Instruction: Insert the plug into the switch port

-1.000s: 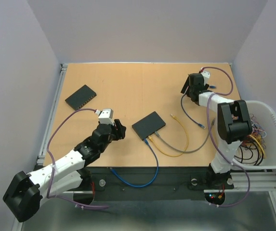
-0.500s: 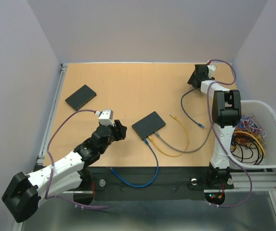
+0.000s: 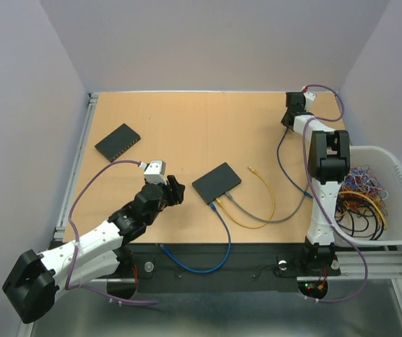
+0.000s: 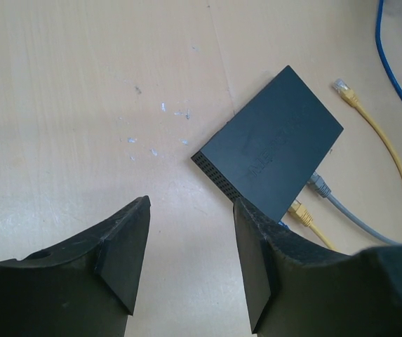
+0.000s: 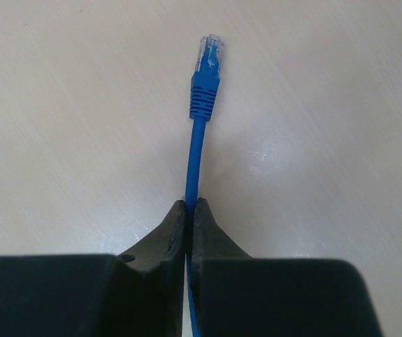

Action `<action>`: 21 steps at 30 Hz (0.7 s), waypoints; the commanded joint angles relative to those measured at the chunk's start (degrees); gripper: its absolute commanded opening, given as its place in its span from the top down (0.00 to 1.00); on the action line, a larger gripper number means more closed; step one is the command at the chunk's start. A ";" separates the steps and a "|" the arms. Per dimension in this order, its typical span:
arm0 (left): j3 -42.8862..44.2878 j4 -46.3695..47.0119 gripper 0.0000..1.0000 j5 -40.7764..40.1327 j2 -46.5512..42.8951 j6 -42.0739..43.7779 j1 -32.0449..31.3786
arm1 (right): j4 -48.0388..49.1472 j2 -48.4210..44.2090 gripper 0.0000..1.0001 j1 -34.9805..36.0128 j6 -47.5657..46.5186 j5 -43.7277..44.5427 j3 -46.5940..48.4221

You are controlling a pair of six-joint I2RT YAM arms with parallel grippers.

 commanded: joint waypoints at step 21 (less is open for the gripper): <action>-0.47 1.19 0.35 -5.25 -1.89 -0.69 -1.46 | 23.77 -39.90 1.00 26.15 -10.39 -25.11 -40.39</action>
